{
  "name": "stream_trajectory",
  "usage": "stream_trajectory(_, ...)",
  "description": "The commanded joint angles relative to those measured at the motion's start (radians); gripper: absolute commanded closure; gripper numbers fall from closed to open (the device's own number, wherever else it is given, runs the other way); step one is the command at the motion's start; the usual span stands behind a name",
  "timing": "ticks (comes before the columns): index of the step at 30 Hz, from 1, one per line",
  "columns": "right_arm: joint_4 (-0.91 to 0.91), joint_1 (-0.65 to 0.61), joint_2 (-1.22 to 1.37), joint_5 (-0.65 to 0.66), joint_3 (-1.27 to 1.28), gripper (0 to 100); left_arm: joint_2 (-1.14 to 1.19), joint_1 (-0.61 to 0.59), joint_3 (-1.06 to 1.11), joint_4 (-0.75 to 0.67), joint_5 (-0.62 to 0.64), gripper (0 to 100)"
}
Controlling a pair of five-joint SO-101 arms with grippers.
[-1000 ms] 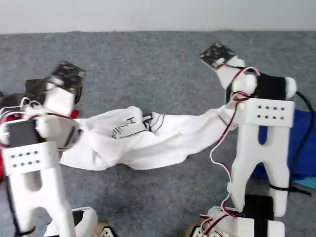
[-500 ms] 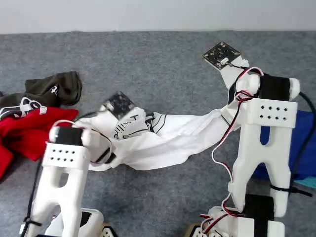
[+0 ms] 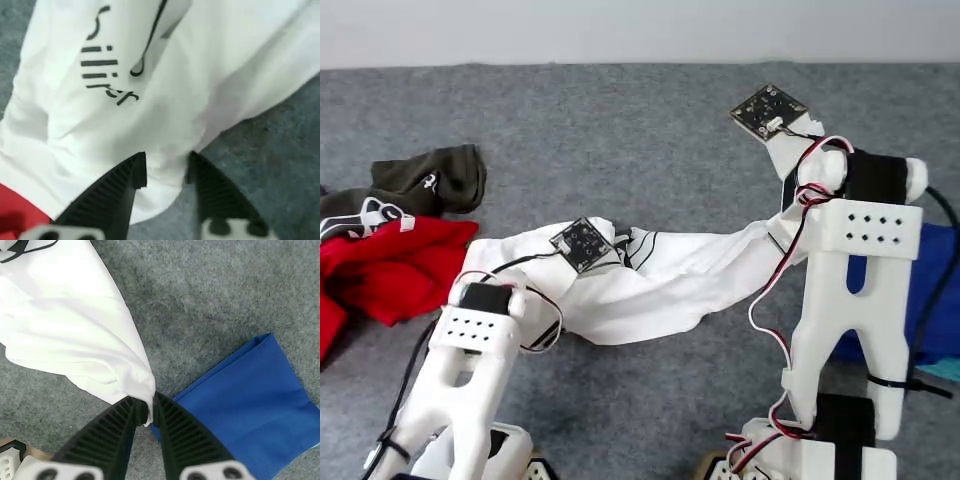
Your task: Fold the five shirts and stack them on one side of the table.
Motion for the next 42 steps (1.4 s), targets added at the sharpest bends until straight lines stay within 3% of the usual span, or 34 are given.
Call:
stream_trajectory(1,0.041,-0.007,-0.05,0.002,-0.003,98.8,-0.015,-0.028,0.013,-0.072,-0.017,95)
stream_trajectory(6,0.041,-0.004,-0.05,0.002,-0.003,98.8,-0.026,-0.101,-0.059,-0.032,-0.017,99)
stream_trajectory(16,0.041,-0.002,-0.051,0.0,-0.003,98.8,-0.026,-0.17,-0.581,0.419,-0.018,99)
stream_trajectory(20,0.041,-0.005,-0.051,-0.028,-0.003,98.8,-0.018,-0.12,-0.636,0.514,-0.052,99)
stream_trajectory(24,0.041,-0.008,-0.051,-0.028,-0.003,98.8,-0.017,-0.069,-0.478,0.473,-0.066,95)
stream_trajectory(29,0.041,-0.008,-0.051,-0.028,-0.003,98.8,-0.017,-0.074,-0.229,0.27,-0.063,76)
stream_trajectory(33,0.041,-0.008,-0.048,-0.028,-0.003,98.8,-0.015,-0.064,-0.125,0.155,-0.066,76)
stream_trajectory(42,0.039,-0.01,-0.044,-0.028,-0.003,98.8,-0.015,-0.072,-0.113,0.064,-0.063,76)
